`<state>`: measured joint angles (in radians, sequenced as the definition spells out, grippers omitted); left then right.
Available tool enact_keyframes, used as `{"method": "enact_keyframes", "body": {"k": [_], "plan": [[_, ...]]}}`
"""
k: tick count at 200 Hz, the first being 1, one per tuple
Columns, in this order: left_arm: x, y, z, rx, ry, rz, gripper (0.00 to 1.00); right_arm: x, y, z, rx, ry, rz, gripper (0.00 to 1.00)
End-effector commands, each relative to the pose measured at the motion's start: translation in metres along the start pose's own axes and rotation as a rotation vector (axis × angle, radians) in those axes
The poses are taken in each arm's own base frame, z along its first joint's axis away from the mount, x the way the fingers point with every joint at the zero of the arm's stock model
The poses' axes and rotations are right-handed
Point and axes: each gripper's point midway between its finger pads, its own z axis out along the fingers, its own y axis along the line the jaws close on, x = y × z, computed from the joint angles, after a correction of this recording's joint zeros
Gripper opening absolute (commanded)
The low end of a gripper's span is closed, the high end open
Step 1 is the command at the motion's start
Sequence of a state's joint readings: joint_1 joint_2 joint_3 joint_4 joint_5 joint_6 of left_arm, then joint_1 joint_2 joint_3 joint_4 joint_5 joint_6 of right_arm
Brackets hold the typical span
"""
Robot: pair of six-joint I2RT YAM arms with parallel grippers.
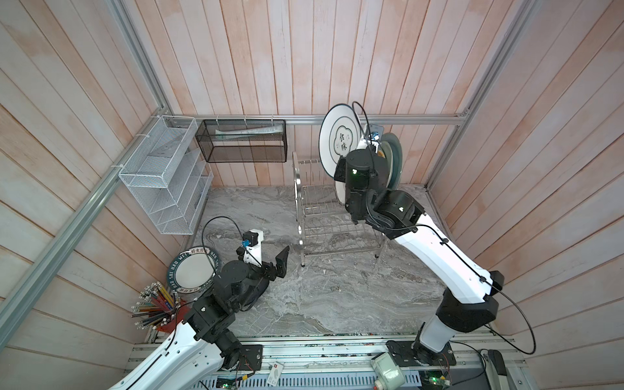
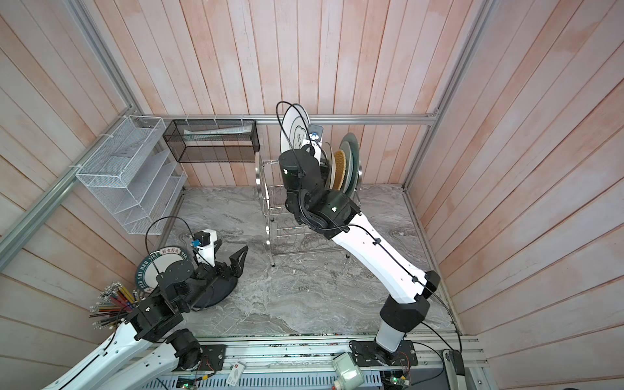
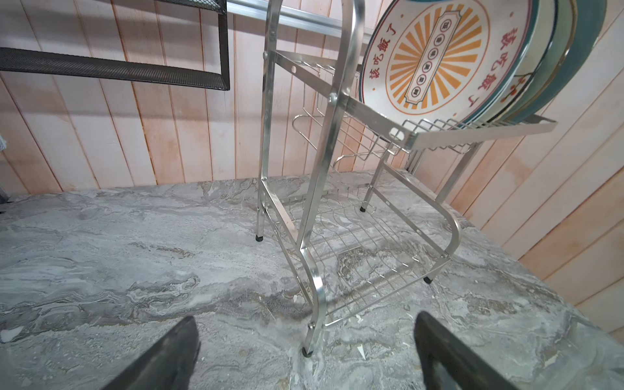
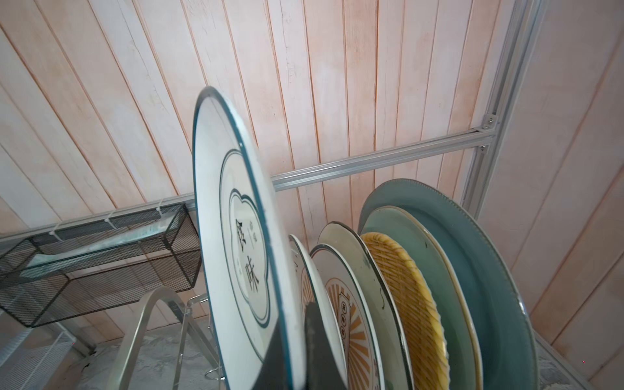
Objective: Load the plates into the dish rack
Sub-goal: 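Lower the plate into the rack slots in front of the sunburst plates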
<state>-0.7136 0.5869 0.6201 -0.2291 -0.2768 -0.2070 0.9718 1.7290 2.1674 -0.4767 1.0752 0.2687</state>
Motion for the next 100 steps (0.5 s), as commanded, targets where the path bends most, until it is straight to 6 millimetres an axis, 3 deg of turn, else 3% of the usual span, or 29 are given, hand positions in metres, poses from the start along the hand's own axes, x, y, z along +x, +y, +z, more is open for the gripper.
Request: {"method": "enact_keyframes", "body": {"k": [1,48,73,100], "plan": [[0.009,0.002,-0.006,0.004,0.036,0.049,1.00,-0.006,-0.006,-0.001,0.084,-0.031,-0.027,0.00],[0.004,-0.007,-0.014,0.068,0.015,0.041,1.00,0.016,0.006,0.014,0.143,-0.024,-0.172,0.00],[-0.008,-0.029,-0.029,0.215,-0.061,0.031,1.00,0.027,0.012,0.023,0.124,-0.003,-0.215,0.00],[-0.022,-0.049,-0.050,0.359,-0.154,0.030,1.00,0.036,0.005,0.034,0.144,0.019,-0.245,0.00]]}}
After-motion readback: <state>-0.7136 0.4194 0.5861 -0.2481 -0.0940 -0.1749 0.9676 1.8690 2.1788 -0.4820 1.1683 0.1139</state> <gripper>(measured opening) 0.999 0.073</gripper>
